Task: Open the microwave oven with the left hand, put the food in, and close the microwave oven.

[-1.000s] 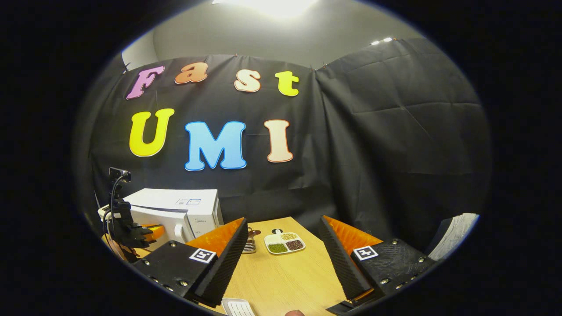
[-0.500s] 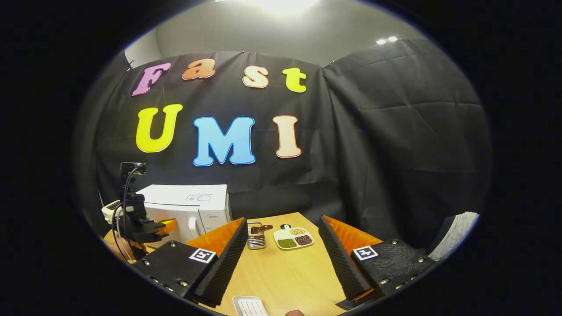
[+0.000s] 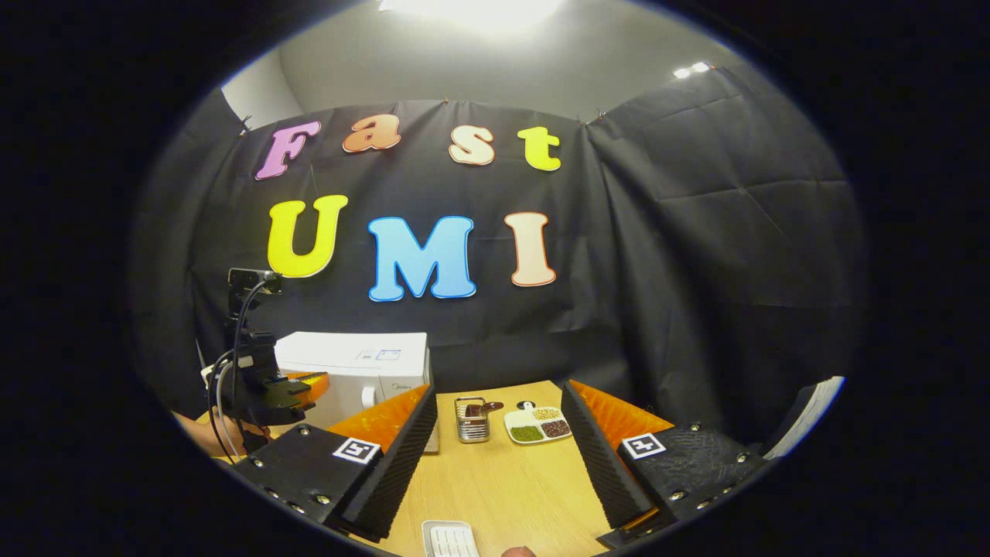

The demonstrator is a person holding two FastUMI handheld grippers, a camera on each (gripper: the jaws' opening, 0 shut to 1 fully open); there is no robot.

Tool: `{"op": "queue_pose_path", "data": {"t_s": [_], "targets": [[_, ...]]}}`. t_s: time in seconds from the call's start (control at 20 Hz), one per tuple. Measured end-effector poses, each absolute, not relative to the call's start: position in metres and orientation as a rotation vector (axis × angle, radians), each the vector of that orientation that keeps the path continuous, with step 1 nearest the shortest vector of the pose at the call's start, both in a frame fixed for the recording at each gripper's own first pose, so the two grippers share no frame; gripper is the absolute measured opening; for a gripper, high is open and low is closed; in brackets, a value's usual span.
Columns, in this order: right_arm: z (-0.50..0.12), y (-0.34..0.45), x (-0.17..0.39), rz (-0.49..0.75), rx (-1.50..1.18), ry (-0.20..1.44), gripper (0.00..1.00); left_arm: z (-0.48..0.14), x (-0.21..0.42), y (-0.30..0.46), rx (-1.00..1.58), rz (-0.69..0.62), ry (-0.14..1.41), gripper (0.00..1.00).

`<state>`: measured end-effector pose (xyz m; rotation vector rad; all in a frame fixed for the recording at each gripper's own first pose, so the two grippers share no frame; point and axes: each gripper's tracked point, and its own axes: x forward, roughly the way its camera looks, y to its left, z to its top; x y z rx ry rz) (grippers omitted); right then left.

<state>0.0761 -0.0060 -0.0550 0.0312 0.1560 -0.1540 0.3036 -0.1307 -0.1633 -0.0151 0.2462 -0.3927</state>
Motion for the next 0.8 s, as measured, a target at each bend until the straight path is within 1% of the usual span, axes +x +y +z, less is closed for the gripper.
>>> {"op": "queue_pose_path", "data": {"t_s": [0.2, 0.4, 0.65, 0.8], "targets": [[-0.040, -0.010, 0.070, -0.060, 0.027, 0.127, 0.98, -0.110, 0.263, -0.123, -0.008, -0.354, 0.171, 0.07], [-0.031, -0.016, 0.055, 0.015, 0.026, 0.112, 0.98, -0.082, 0.219, -0.114, -0.016, -0.280, 0.137, 0.07], [-0.030, -0.024, 0.036, 0.103, 0.051, 0.107, 0.98, -0.057, 0.159, -0.106, -0.006, -0.197, 0.130, 0.07], [-0.030, -0.027, 0.028, 0.138, 0.062, 0.113, 0.98, -0.038, 0.118, -0.105, 0.000, -0.181, 0.114, 0.07]]}}
